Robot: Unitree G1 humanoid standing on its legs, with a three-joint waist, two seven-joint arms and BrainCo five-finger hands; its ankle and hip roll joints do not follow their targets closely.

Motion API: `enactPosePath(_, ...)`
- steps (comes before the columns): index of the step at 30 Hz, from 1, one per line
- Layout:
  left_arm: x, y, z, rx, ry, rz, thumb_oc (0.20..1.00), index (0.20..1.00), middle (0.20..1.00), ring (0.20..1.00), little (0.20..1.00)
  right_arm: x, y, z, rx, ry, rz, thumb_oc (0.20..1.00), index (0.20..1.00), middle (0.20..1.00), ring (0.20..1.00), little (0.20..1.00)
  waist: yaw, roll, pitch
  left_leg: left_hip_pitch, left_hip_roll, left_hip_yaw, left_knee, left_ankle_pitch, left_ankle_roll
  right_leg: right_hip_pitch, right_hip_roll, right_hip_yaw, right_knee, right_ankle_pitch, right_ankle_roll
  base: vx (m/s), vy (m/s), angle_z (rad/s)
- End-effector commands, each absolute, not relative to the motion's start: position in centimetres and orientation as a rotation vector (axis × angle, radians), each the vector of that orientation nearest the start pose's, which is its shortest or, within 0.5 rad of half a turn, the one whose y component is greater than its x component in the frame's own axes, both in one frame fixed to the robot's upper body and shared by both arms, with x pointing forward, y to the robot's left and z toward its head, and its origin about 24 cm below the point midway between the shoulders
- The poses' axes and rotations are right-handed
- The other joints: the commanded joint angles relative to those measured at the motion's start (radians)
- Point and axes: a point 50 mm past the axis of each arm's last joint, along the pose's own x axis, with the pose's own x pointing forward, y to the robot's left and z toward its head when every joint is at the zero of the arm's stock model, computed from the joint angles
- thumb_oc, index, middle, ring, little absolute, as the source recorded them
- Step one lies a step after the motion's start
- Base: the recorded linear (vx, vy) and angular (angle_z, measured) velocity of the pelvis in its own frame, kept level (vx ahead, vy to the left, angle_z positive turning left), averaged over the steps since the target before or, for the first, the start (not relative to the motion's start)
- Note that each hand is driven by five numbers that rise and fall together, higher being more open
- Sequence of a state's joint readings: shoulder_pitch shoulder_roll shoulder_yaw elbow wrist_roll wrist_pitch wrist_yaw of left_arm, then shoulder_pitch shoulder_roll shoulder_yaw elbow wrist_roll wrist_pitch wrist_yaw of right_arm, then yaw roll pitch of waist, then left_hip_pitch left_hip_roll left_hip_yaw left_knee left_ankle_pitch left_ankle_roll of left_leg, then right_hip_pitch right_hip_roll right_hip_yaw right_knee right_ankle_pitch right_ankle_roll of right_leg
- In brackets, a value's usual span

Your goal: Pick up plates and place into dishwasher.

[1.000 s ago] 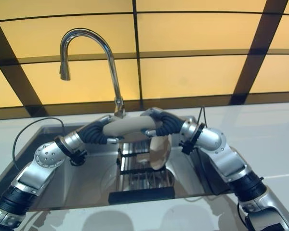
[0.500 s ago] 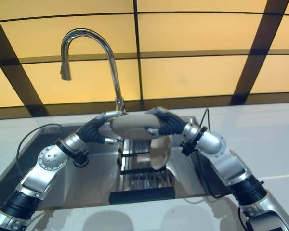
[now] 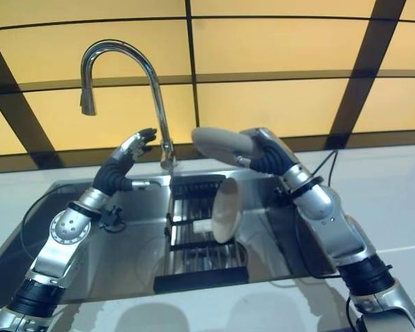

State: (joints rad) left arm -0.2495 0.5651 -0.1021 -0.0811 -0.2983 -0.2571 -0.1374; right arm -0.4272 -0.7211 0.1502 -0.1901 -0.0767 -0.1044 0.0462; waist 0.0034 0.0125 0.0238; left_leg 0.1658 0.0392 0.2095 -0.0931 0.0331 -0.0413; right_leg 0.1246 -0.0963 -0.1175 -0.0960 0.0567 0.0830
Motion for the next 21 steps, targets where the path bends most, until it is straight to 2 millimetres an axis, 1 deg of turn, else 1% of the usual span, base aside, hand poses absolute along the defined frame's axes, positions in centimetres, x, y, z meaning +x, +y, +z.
enactPosePath(1, 28.6, 20.7, 16.9, 0.242, -0.535, -0.251, 1.000, 1.000, 1.000, 1.000, 1.000, 28.4, -20.2, 25.5, -0.817, -0.787, -0.007, 0.200, 0.200, 0.200, 0.200, 0.200, -0.021, -0.027, -0.020, 0.022, -0.033, 0.004, 0.038, -0.169, 0.042, 0.008, 0.017, -0.032, 0.009, -0.093, 0.020, -0.04, 0.000, -0.10)
enactPosePath(2, 28.5, 20.8, 16.9, 0.242, -0.533, -0.249, 1.000, 1.000, 1.000, 1.000, 1.000, 28.3, -20.5, 25.6, -0.818, -0.788, -0.024, 0.200, 0.200, 0.200, 0.200, 0.200, -0.022, -0.026, -0.020, 0.023, -0.032, 0.008, 0.038, -0.170, 0.043, 0.006, 0.018, -0.029, 0.009, -0.092, 0.020, -0.05, 0.002, -0.12)
enactPosePath(4, 28.4, 21.3, 16.7, 0.230, -0.521, -0.239, 1.000, 1.000, 1.000, 1.000, 1.000, 27.8, -22.1, 26.0, -0.816, -0.795, -0.133, 0.200, 0.200, 0.200, 0.200, 0.200, -0.039, -0.026, -0.019, 0.026, -0.033, 0.023, 0.038, -0.172, 0.045, 0.000, 0.021, -0.015, 0.009, -0.086, 0.022, -0.05, 0.003, -0.16)
enactPosePath(9, 28.2, 22.5, 16.6, 0.223, -0.509, -0.213, 1.000, 1.000, 1.000, 1.000, 1.000, 26.9, -25.4, 25.9, -0.836, -0.751, -0.304, 0.200, 0.200, 0.200, 0.200, 0.200, -0.070, -0.021, -0.023, 0.028, -0.036, 0.048, 0.032, -0.176, 0.051, -0.022, 0.025, 0.019, 0.009, -0.075, 0.029, -0.05, 0.017, -0.17)
enactPosePath(12, 27.9, 23.3, 16.3, 0.217, -0.499, -0.194, 1.000, 1.000, 1.000, 1.000, 1.000, 25.9, -27.6, 25.2, -0.826, -0.705, -0.394, 0.200, 0.200, 0.200, 0.200, 0.200, -0.091, -0.018, -0.025, 0.031, -0.039, 0.059, 0.022, -0.176, 0.055, -0.037, 0.026, 0.042, 0.009, -0.067, 0.034, -0.04, 0.007, -0.21)
enactPosePath(15, 27.6, 24.2, 16.3, 0.207, -0.493, -0.171, 1.000, 1.000, 1.000, 1.000, 1.000, 24.6, -29.7, 23.9, -0.824, -0.644, -0.487, 0.200, 0.200, 0.200, 0.200, 0.200, -0.118, -0.014, -0.026, 0.029, -0.042, 0.072, 0.011, -0.174, 0.060, -0.056, 0.027, 0.068, 0.009, -0.057, 0.042, -0.04, -0.002, -0.19)
enactPosePath(19, 27.7, 24.9, 16.4, 0.197, -0.486, -0.142, 1.000, 1.000, 1.000, 1.000, 1.000, 23.4, -31.4, 22.7, -0.826, -0.574, -0.554, 0.200, 0.200, 0.200, 0.200, 0.200, -0.152, -0.010, -0.021, 0.032, -0.054, 0.084, 0.013, -0.185, 0.076, -0.075, 0.033, 0.105, 0.023, -0.053, 0.048, -0.03, -0.014, -0.21)
enactPosePath(21, 27.8, 25.2, 16.4, 0.194, -0.482, -0.124, 1.000, 1.000, 1.000, 1.000, 1.000, 23.1, -32.1, 22.2, -0.826, -0.545, -0.573, 0.200, 0.200, 0.200, 0.200, 0.200, -0.172, -0.009, -0.017, 0.030, -0.061, 0.097, 0.030, -0.201, 0.086, -0.093, 0.033, 0.127, 0.034, -0.051, 0.051, -0.04, -0.028, -0.22)
